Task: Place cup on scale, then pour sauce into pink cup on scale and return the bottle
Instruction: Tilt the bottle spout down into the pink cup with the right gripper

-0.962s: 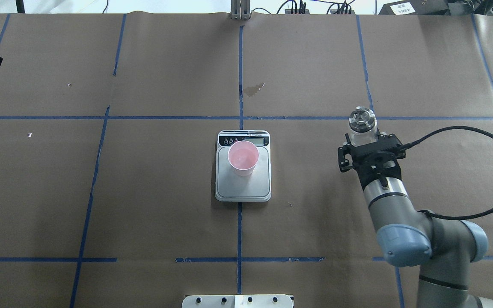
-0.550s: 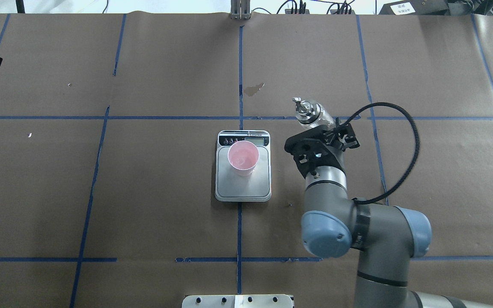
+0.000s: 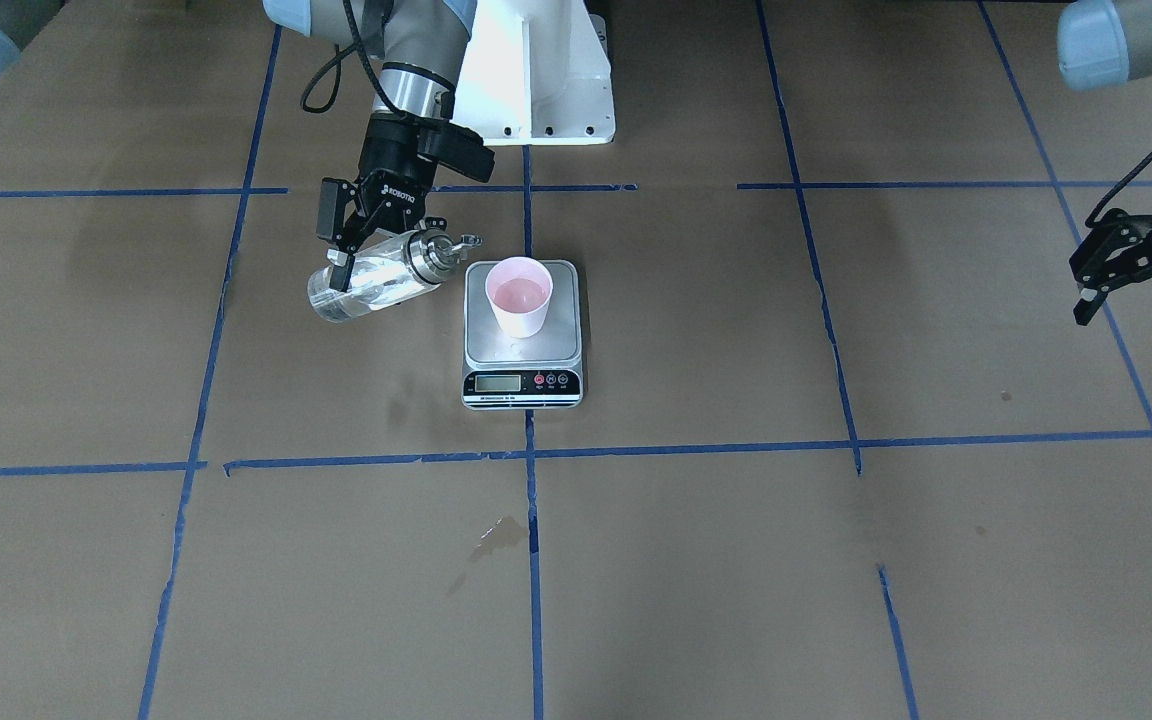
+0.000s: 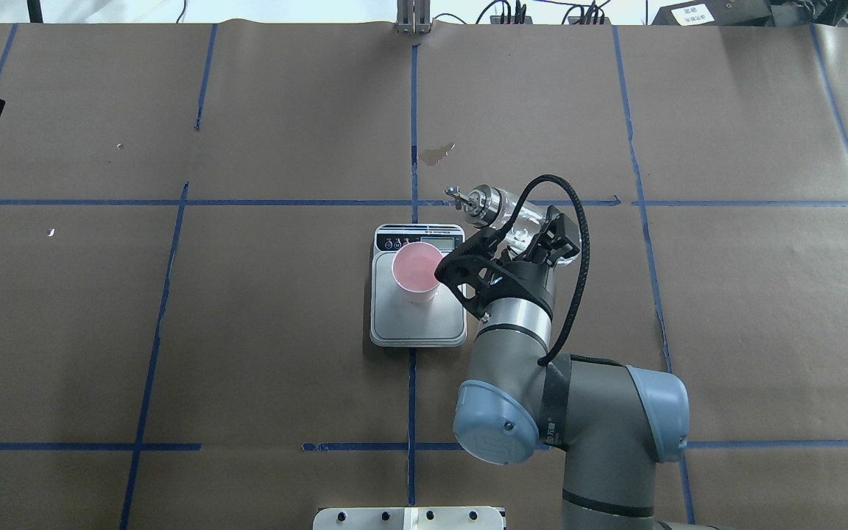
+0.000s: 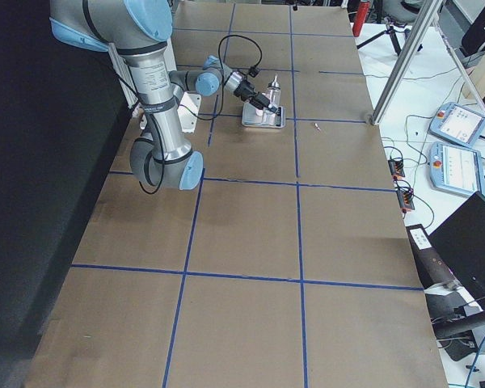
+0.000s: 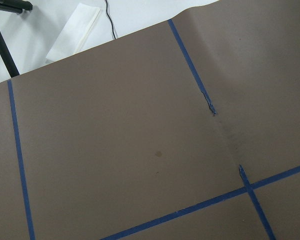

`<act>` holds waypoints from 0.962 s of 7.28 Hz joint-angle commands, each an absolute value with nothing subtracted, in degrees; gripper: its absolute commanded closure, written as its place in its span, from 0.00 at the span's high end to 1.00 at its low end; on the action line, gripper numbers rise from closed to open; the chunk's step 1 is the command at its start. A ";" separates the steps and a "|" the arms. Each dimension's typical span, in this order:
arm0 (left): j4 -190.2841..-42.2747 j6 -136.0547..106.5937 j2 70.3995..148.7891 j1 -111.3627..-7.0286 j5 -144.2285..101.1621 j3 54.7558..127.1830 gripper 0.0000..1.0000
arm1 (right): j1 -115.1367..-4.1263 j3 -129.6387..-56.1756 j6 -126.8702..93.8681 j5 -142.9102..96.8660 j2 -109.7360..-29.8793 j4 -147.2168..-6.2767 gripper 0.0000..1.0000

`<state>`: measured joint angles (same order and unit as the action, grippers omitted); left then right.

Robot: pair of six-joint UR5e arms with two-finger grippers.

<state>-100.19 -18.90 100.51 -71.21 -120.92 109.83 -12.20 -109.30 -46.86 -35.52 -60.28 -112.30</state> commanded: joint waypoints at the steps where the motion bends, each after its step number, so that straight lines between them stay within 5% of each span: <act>1: -100.20 -18.90 100.55 -71.28 -120.94 109.95 1.00 | -10.20 -108.11 -43.88 -31.04 -60.03 -122.73 0.00; 7: -100.11 -18.98 100.46 -71.19 -120.94 110.04 1.00 | -10.28 -106.88 -27.71 -24.44 -59.94 -125.86 0.00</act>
